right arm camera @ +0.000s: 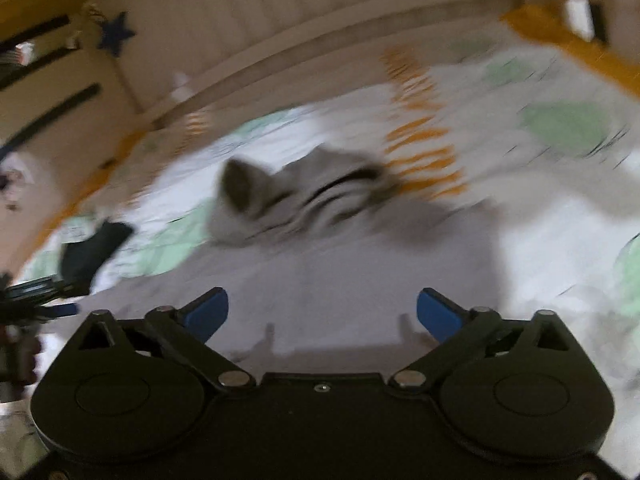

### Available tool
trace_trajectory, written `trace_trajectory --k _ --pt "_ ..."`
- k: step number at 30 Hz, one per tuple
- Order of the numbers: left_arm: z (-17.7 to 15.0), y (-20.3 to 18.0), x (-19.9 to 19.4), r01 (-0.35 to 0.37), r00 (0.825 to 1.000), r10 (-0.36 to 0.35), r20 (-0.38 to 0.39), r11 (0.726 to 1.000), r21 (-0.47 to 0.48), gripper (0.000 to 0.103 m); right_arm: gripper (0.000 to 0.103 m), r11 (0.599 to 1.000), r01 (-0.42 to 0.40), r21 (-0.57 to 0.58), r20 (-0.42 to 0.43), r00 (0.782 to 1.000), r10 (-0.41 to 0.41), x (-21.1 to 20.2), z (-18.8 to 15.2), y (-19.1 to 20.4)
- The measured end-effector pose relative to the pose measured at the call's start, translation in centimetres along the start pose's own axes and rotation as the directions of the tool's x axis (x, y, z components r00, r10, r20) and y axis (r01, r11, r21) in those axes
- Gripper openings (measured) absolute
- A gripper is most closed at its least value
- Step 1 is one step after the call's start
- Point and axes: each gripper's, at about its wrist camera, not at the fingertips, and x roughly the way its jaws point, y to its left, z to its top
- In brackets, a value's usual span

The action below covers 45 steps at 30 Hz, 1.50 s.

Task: Fold large clothes
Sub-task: 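Move the left gripper to the other sleeve cuff and close on it, then lay the held sleeve across the hoodie body and open the left gripper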

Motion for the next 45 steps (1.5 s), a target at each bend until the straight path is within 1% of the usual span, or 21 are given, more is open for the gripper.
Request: trace_trajectory --k 3,6,9,12,16,17,18,22,24,27,29,31,32,33,34,35,36,39,41,43,45 --pt "0.2 3.6 -0.1 -0.081 0.997 0.081 -0.005 0.995 -0.061 0.102 0.102 0.998 -0.057 0.011 -0.053 0.997 0.058 1.3 -1.2 1.8" --pt "0.3 7.9 -0.4 -0.168 0.986 0.167 -0.021 0.978 -0.12 0.102 0.102 0.995 -0.096 0.025 -0.088 0.991 0.097 2.0 -2.6 3.8" --pt "0.4 12.3 -0.8 -0.22 0.975 0.223 -0.017 0.948 -0.231 0.102 0.102 0.991 -0.134 0.02 -0.118 0.984 0.136 2.3 -3.5 5.2" --pt "0.5 15.2 -0.9 -0.243 0.967 0.253 -0.006 0.92 -0.306 0.102 0.102 0.99 -0.143 -0.004 -0.106 0.984 0.142 2.4 -4.1 6.3" --pt "0.4 18.1 0.6 -0.222 0.972 0.236 -0.012 0.895 -0.388 0.102 0.102 0.992 -0.128 -0.005 -0.101 0.987 0.127 2.6 -4.9 7.2" --pt "0.4 18.6 0.9 -0.212 0.973 0.229 -0.004 0.892 -0.399 0.102 0.102 0.992 -0.129 0.0 -0.102 0.986 0.128 2.7 -5.0 7.3" --pt "0.6 18.9 1.2 -0.209 0.973 0.23 0.006 0.892 -0.401 0.102 0.102 0.992 -0.129 0.005 -0.103 0.986 0.129 2.8 -5.1 7.3" --pt "1.8 19.2 2.1 -0.218 0.97 0.242 0.028 0.915 -0.339 0.102 0.102 0.991 -0.133 0.013 -0.12 0.984 0.134 3.4 -5.8 7.4" --pt "2.0 19.5 2.5 -0.221 0.968 0.247 0.039 0.92 -0.324 0.102 0.102 0.99 -0.137 0.021 -0.13 0.982 0.138 3.7 -6.1 7.4" --pt "2.3 20.1 2.7 -0.211 0.968 0.244 0.059 0.918 -0.337 0.102 0.102 0.991 -0.132 0.036 -0.15 0.979 0.136 4.4 -6.7 7.5" --pt "2.4 20.4 2.5 -0.198 0.967 0.241 0.077 0.909 -0.367 0.1 0.102 0.99 -0.133 0.046 -0.161 0.977 0.138 4.7 -7.0 7.5" --pt "2.3 20.5 2.1 -0.21 0.96 0.268 0.085 0.884 -0.417 0.084 0.102 0.99 -0.13 0.051 -0.168 0.976 0.137 4.9 -7.2 7.6" --pt "2.4 20.5 2.1 -0.226 0.955 0.284 0.081 0.879 -0.42 0.063 0.102 0.99 -0.131 0.051 -0.168 0.976 0.138 4.9 -7.2 7.6" --pt "2.5 20.3 2.0 -0.235 0.953 0.292 0.082 0.882 -0.409 0.042 0.102 0.99 -0.131 0.051 -0.166 0.976 0.138 4.8 -7.1 7.6" --pt "2.7 19.9 1.8 -0.245 0.95 0.301 0.088 0.887 -0.392 0.033 0.102 0.99 -0.131 0.051 -0.164 0.977 0.138 4.8 -7.0 7.6" --pt "2.8 19.5 1.6 -0.261 0.944 0.317 0.093 0.887 -0.381 0.012 0.102 0.99 -0.131 0.05 -0.161 0.977 0.137 4.7 -7.0 7.6" --pt "3.0 19.1 1.3 -0.261 0.941 0.322 0.106 0.887 -0.382 0.009 0.102 0.99 -0.129 0.049 -0.158 0.978 0.135 4.6 -6.8 7.6" --pt "3.8 17.2 -0.1 -0.18 0.949 0.266 0.172 0.901 -0.396 0.007 0.102 0.992 -0.121 0.038 -0.144 0.982 0.125 4.2 -6.2 7.5" --pt "4.7 14.7 -1.2 -0.156 0.948 0.24 0.208 0.923 -0.353 0.007 0.102 0.993 -0.119 0.025 -0.133 0.984 0.121 3.9 -5.6 7.3" --pt "5.5 11.7 -2.5 -0.122 0.949 0.198 0.247 0.948 -0.294 0.007 0.102 0.993 -0.117 0.018 -0.124 0.985 0.118 3.6 -5.0 6.9" --pt "6.1 8.5 -3.8 -0.069 0.949 0.14 0.282 0.967 -0.247 0.007 0.102 0.995 -0.098 0.01 -0.118 0.988 0.099 3.4 -4.2 6.6"
